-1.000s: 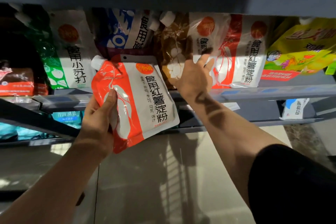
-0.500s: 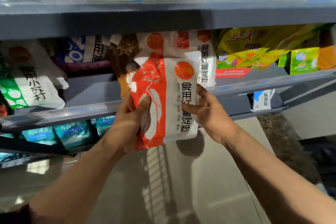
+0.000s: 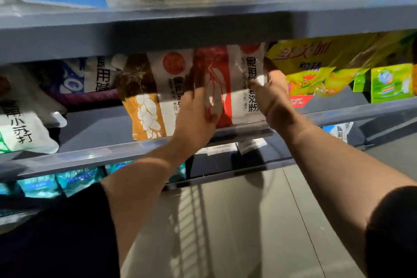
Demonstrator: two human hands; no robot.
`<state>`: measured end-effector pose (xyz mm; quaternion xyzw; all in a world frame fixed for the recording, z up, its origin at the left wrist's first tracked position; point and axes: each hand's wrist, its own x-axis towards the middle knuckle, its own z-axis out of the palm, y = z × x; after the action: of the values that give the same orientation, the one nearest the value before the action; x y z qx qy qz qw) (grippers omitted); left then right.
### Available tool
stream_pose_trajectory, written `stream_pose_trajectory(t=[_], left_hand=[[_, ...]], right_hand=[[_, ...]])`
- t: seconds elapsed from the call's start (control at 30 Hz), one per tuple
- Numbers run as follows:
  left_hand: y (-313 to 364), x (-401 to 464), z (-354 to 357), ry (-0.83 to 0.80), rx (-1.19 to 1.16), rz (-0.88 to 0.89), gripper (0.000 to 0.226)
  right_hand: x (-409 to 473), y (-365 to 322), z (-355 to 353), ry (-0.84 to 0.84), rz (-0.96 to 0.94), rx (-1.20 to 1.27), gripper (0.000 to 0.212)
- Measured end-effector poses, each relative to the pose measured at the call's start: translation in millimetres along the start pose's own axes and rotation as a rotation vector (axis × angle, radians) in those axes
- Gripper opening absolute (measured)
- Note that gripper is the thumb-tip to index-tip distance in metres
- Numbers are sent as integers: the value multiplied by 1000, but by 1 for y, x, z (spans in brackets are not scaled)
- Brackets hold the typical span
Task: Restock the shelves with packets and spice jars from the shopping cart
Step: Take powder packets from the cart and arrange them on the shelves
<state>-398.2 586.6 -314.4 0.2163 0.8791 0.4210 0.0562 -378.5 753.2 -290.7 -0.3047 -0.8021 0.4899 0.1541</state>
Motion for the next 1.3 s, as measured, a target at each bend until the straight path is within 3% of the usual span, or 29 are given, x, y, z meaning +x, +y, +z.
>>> stream_pose_trajectory(t=[0.07, 0.13, 0.23, 0.27, 0.33, 0.43, 0.6, 0.8, 0.93, 1.03, 1.3], left_hand=[[-25, -12, 13, -18, 388, 259, 53], [-40, -23, 17, -172, 611, 354, 67], [-51, -32, 19, -214, 691, 361, 74], [-52, -35, 20, -204, 709, 379, 76], [-53, -39, 22, -207, 737, 393, 82], [-56, -39, 23, -189, 770, 399, 85], [-50, -24, 12, -201, 911, 344, 79], [-40, -33, 1, -375, 926, 255, 86], [-34, -45, -15, -510, 779, 204, 90], [-20, -70, -34, -529, 701, 116, 89], [64, -182, -144, -299, 443, -54, 82]], right_hand=[[2, 16, 7, 23, -124, -156, 8], [-2, 27, 12, 96, -218, -189, 15], [-21, 48, 6, 318, -375, -344, 41], [-30, 55, 2, 319, -419, -303, 40], [-43, 72, -4, 163, -528, -393, 32], [-56, 94, -8, -127, -670, -791, 48], [-52, 69, 2, -148, -607, -922, 50], [-71, 67, 16, -219, -476, -1028, 61], [-82, 59, 12, -318, -342, -1110, 76], [-107, 35, 9, -363, -293, -1103, 75], [-229, -87, -18, -488, -350, -739, 71]])
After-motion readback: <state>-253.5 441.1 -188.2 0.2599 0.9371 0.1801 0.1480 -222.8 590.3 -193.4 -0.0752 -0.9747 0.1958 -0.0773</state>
